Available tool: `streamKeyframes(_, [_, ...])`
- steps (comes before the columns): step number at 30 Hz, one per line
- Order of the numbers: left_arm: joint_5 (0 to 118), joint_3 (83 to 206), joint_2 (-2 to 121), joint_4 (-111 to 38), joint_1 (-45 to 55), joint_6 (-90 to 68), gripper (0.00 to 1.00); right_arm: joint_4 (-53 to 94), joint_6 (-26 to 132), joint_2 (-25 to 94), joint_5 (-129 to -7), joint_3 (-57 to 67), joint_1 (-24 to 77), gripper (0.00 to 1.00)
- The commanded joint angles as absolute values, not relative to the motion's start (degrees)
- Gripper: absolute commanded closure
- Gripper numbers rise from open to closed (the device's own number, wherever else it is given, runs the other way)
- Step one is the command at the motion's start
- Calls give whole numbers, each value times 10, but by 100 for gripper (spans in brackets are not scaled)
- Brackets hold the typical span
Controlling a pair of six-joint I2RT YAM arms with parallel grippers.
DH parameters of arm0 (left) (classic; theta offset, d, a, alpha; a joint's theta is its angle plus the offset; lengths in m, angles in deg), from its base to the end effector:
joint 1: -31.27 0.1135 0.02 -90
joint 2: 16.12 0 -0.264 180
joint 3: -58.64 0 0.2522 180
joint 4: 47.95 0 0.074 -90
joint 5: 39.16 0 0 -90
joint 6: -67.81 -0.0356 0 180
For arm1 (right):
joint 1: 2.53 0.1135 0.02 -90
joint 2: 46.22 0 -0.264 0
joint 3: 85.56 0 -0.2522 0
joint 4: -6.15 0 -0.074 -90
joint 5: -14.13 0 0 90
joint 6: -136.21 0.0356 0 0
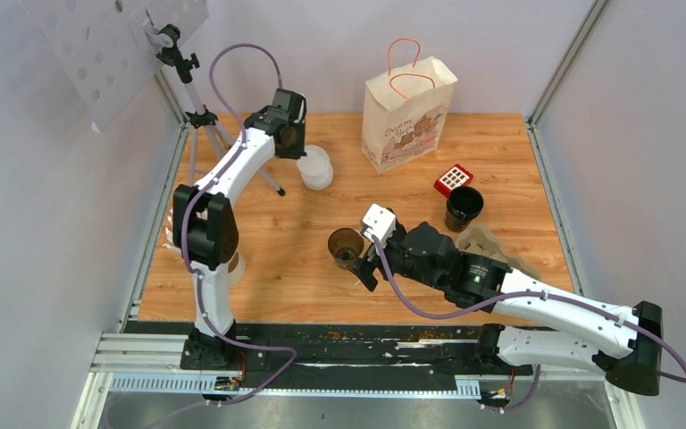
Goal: Pack the takeout coffee
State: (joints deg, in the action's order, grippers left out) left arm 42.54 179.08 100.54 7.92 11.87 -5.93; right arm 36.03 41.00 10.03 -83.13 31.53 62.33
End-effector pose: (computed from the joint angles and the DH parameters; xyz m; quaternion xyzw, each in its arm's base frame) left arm 0.4330 -0.1470 0.2799 0.0023 0.9436 -0.0340 0.3294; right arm 0.0994 0.2011 0.3192 -0.4498 0.7023 0.2273 0.5028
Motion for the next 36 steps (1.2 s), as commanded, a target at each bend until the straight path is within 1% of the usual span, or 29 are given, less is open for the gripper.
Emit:
streamKeyframes(1, [453,1799,925,104,123,-58,100,310,424,89,-852,301,626,15])
streamKeyframes(4, [496,1781,895,118,123,-42,100,283,409,85,-863,311,627,15])
streamKeyframes(8, [603,1764,849,137,122,-5,100,179,339,69,-868,375,627,14])
streamKeyframes(10, [672,1745,822,134,123,25,100,124,300,60,-872,395,627,13])
streamKeyframes(12, [716,1733,795,132,123,44,100,87,268,56,-876,406,627,12])
streamKeyframes(15, [761,1718,759,149,123,64,100,67,213,49,-870,408,627,11])
streamKeyframes(18, [771,1709,731,198,123,64,100,66,144,38,-862,408,627,11])
streamKeyframes(22, [801,1644,673,204,119,87,100,82,59,28,-838,401,627,11])
streamKeyframes(24, [777,1631,655,231,102,71,100,109,16,28,-814,391,627,11])
streamKeyframes(27, [702,1637,644,288,71,36,100,164,-65,32,-760,377,628,13])
streamKeyframes(32, [667,1618,623,313,41,33,100,225,-148,40,-708,358,633,17])
streamKeyframes(36, [657,1612,608,316,25,42,100,276,-178,64,-709,330,647,19])
